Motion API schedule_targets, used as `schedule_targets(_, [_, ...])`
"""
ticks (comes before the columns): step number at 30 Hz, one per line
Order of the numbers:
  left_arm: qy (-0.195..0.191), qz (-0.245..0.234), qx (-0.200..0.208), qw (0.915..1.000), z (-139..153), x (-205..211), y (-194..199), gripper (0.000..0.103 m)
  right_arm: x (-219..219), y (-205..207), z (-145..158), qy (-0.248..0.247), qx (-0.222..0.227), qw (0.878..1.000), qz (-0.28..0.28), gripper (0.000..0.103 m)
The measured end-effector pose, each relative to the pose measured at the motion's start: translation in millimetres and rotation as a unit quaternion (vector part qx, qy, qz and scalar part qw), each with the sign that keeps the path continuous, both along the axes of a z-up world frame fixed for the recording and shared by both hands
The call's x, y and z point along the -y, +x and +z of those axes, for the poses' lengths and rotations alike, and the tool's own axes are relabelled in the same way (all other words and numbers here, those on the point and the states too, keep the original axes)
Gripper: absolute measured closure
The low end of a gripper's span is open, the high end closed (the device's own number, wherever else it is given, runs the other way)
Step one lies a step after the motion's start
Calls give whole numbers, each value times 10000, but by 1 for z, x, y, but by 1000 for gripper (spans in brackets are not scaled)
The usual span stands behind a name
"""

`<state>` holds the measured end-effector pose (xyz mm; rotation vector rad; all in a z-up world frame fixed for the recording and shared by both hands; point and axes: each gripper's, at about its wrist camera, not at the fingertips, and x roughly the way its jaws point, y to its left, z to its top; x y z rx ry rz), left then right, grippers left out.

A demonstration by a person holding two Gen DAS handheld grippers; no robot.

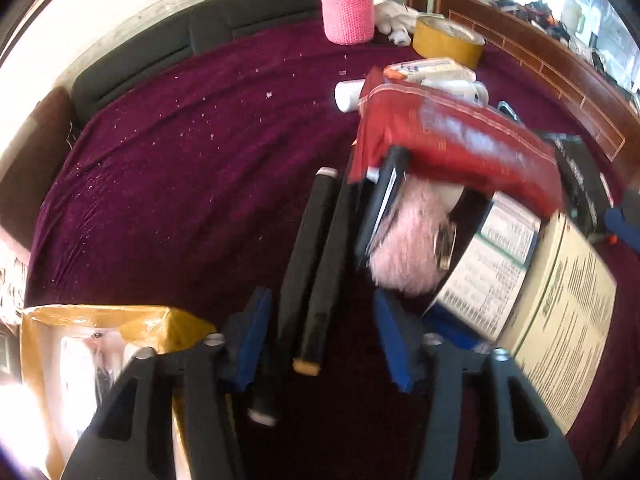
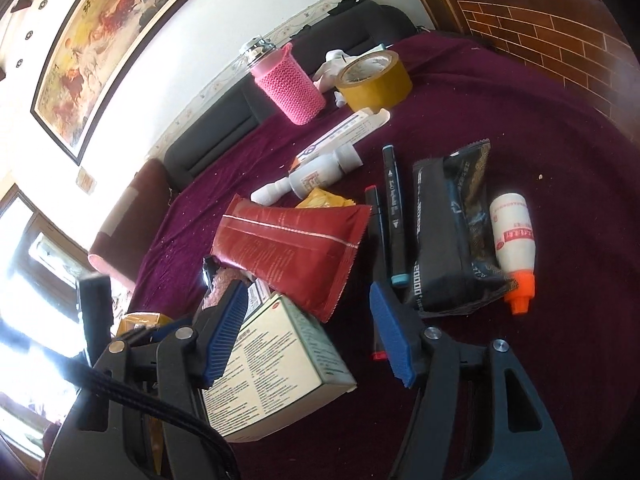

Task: Organize objects
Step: 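Grasp a black marker from the pile with the left gripper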

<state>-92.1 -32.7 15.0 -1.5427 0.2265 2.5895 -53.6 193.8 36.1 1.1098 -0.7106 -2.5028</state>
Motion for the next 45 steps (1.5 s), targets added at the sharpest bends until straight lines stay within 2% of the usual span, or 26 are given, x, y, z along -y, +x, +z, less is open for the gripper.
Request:
schedule_targets(1, [156,7,10,9999,1,-1,2,78,0,1,1,35,-19,10000,-18,41])
schedule_targets(4, [-7,-42,-50,10000,0,-9,21,78,-1,1,0,83,-20,9999,-56,41])
schedule_targets(6, [271,69,46,9996,2,-1,39,78,-2,0,-2,85,27,9999,-84,41])
schedule_targets(9, [570,152,187,9981,6,3,78,78,-2,-1,-5,140,66,9998,-82,41])
schedule_targets(12, [643,6,266,9976,10,-1,124,78,3,0,-6,264,94,9996,-35,41])
schedule_targets(15, [1099,-90,332,9934,13,-2,155,76,12,2,-9,448,108,9989,23,41])
schedule_targets(17, [1445,-90,326,9889,17,4,163,71,17,6,-7,648,12,9979,14,41])
schedule_targets(18, [1492,-28,259,9885,19,8,165,70,20,9,-6,788,-59,9969,-26,41])
schedule_targets(22, [1455,261,159,9889,16,23,163,69,26,15,-3,1135,-242,9932,-122,41])
schedule_targets(25, [1632,310,178,9859,12,28,161,69,25,16,-5,1138,-222,9932,-135,41])
schedule_targets(27, [1550,316,153,9873,11,24,161,69,23,15,-5,1120,-187,9934,-170,41])
schedule_targets(32, [858,239,-57,9960,5,6,147,69,16,13,-6,969,-104,9949,-257,41])
schedule_targets(35, [296,163,-277,9990,3,-9,146,69,14,12,-8,904,-35,9955,-283,41])
schedule_targets(37, [88,158,-443,9989,3,-15,151,71,14,11,-9,967,-11,9947,-338,41])
schedule_targets(38, [171,144,-445,9988,3,-14,153,85,14,11,-10,979,-5,9946,-355,41])
schedule_targets(39, [348,127,-427,9984,3,-14,152,89,13,10,-10,1010,-2,9942,-383,41])
schedule_targets(41, [476,180,-474,9976,6,-10,157,92,14,11,-11,1106,-7,9929,-428,41])
schedule_targets(45, [1057,238,-625,9921,19,7,171,92,19,12,-9,1362,-117,9895,-471,41])
